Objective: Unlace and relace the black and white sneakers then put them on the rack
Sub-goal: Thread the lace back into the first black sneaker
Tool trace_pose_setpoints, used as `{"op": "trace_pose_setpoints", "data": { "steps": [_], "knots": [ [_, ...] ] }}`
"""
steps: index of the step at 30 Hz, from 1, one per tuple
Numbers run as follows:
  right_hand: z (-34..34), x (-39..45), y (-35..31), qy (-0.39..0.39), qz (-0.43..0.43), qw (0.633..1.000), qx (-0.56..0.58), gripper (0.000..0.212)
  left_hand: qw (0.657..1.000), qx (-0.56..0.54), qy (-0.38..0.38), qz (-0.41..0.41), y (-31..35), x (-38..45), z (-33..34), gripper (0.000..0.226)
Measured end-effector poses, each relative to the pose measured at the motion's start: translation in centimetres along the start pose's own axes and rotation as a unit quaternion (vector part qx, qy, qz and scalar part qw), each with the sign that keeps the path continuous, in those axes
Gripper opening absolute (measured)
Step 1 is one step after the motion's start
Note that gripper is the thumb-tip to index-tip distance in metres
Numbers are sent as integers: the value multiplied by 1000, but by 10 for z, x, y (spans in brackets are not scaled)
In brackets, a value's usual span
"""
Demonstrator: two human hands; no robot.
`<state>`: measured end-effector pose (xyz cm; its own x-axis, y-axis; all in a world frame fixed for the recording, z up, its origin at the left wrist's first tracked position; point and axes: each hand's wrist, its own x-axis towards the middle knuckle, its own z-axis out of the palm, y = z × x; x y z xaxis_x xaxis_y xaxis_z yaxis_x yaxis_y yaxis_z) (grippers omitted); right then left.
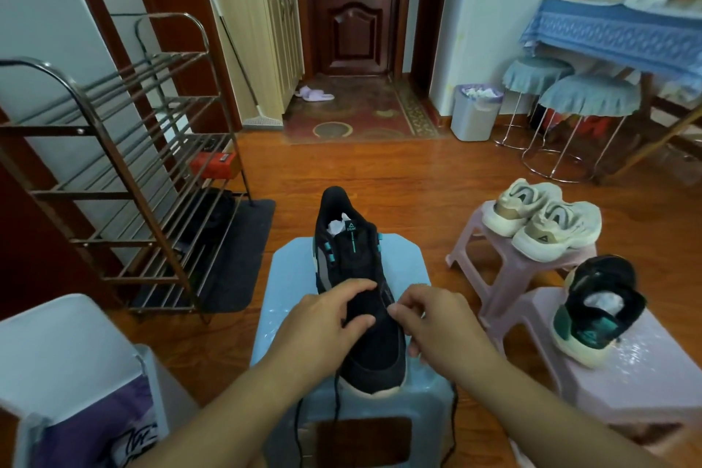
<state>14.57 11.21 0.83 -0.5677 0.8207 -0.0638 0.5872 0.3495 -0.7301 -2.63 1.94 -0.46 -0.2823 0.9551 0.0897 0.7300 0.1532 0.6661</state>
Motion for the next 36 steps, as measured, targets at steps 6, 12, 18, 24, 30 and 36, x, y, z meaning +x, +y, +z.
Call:
{"op": "trace_pose_setpoints", "data": {
  "steps": [6, 12, 18, 24, 30, 36],
  "knots": [
    [4, -1, 5, 18, -15, 995, -94, 11, 1000, 7, 7, 9, -3, -1, 4, 46],
    [2, -1, 2, 23, -43, 987, -151, 13, 1000, 9, 8, 11, -5, 2, 6, 47],
    [3, 5, -5, 25, -30, 990, -136, 14, 1000, 4, 11, 14, -5, 1, 6, 47],
    [8, 9, -8, 57, 6, 995, -77, 18, 1000, 0, 12, 16, -6, 0, 7, 48],
    [22, 9, -10, 99, 13, 995, -27, 17, 1000, 3, 12, 20, -6, 0, 6, 49],
    [12, 21, -23, 88, -31, 990, -108, 14, 1000, -7, 4, 23, -5, -1, 4, 47]
  ]
}}
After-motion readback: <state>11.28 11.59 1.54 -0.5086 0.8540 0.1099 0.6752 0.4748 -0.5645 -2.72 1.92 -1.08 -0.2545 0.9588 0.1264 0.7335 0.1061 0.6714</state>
